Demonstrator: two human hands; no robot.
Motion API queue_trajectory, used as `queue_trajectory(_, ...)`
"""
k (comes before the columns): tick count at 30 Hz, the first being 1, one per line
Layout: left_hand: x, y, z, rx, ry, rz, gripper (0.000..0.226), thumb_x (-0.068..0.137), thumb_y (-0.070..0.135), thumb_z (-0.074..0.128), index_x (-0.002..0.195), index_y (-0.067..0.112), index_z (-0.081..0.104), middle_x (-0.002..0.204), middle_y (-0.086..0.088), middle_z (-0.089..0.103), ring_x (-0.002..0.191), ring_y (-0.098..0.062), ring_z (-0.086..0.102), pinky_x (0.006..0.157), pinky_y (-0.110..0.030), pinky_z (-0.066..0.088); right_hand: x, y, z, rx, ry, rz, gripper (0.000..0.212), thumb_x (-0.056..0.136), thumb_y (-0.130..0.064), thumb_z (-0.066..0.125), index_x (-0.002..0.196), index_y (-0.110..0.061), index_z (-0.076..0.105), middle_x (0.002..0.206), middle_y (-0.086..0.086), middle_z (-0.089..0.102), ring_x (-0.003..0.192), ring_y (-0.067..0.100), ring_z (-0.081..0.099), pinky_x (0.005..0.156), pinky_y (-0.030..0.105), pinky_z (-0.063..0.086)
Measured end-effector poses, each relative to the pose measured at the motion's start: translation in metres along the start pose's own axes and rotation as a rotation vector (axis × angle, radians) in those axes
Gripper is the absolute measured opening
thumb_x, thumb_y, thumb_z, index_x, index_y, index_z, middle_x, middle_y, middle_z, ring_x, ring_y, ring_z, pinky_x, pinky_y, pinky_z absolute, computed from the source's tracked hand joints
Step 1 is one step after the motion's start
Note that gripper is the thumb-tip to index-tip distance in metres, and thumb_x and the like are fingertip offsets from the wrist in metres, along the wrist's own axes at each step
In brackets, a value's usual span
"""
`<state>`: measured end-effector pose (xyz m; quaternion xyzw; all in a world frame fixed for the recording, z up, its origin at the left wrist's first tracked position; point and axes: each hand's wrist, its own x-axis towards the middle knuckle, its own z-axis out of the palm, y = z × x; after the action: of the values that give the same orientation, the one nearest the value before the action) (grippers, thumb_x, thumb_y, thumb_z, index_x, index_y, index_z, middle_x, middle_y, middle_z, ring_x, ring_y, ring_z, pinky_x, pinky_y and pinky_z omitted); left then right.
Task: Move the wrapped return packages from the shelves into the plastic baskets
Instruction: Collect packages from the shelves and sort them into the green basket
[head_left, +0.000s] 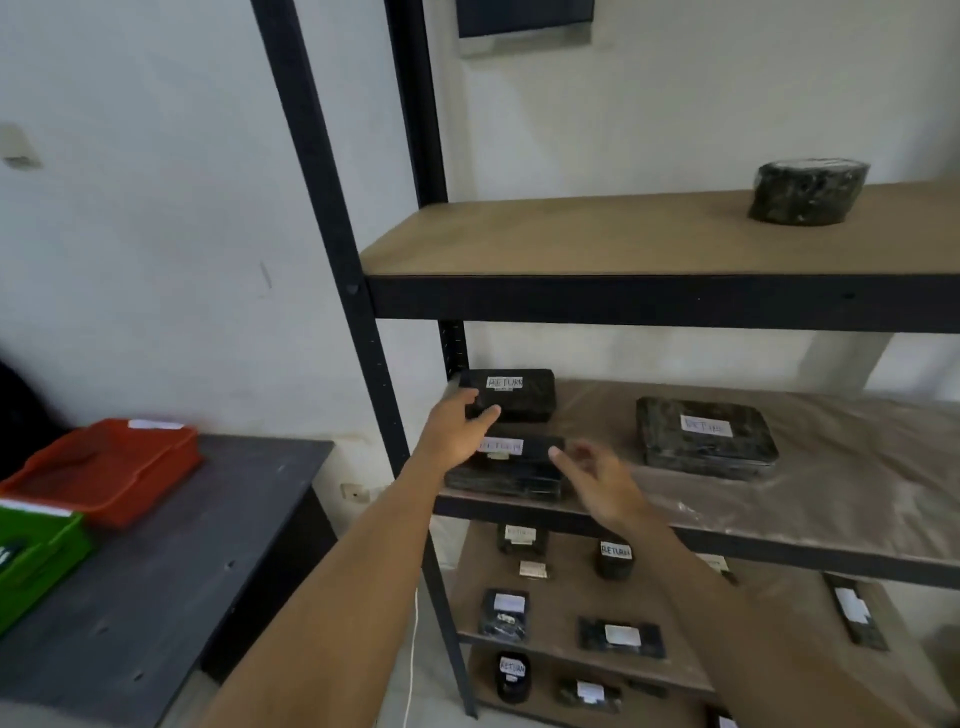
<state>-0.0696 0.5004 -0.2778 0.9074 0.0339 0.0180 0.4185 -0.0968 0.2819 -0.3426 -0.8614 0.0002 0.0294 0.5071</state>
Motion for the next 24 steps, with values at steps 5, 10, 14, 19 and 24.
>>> queue_trajectory(5,0.075,-0.027,0.005,0.012,0.013,-0.114,0.06,0.092,0.056,0.057,0.138,0.018,0.055,0.132,0.0,0.063,0.116,-0.023,0.061,0.103,-0.039,0.049,0.025,0.013,0.012,-0.141,0.001,0.032,0.08,0.073,-0.096,0.046,0.125,-0.037,0.063,0.119,-0.009,0.069,0.115,0.018,0.063,0.102,0.043,0.049)
queue_trajectory(10,0.124,-0.05,0.015,0.068,-0.023,-0.154,0.052,0.093,0.057,0.055,0.134,0.024,0.057,0.123,-0.006,0.066,0.115,-0.029,0.059,0.099,-0.045,0.05,0.034,0.011,0.016,-0.323,-0.019,0.048,0.09,0.07,-0.101,0.033,0.132,-0.04,0.058,0.134,-0.007,0.057,0.128,0.026,0.048,0.109,0.052,0.04)
queue_trajectory(14,0.145,-0.061,0.022,0.137,-0.075,-0.203,0.071,0.089,0.068,0.053,0.148,0.03,0.041,0.14,-0.011,0.055,0.134,-0.035,0.042,0.105,-0.046,0.035,0.035,0.005,0.017,-0.403,-0.052,0.068,0.096,0.068,-0.099,0.031,0.14,-0.039,0.05,0.141,-0.003,0.049,0.134,0.028,0.038,0.111,0.05,0.034)
queue_trajectory(19,0.153,-0.058,0.029,0.173,-0.059,-0.238,0.089,0.081,0.075,0.06,0.153,0.031,0.033,0.148,-0.016,0.041,0.138,-0.038,0.033,0.11,-0.05,0.033,0.035,0.004,0.021,-0.43,-0.043,0.073,0.083,0.078,-0.09,0.045,0.142,-0.037,0.049,0.141,-0.002,0.047,0.135,0.028,0.037,0.113,0.048,0.032)
queue_trajectory(24,0.159,-0.063,0.036,0.133,-0.01,-0.184,0.091,0.07,0.077,0.07,0.145,0.031,0.044,0.142,-0.011,0.054,0.132,-0.037,0.042,0.106,-0.049,0.036,0.034,0.001,0.017,-0.384,-0.047,0.062,0.077,0.078,-0.087,0.052,0.139,-0.04,0.049,0.138,-0.007,0.049,0.132,0.024,0.038,0.112,0.048,0.033)
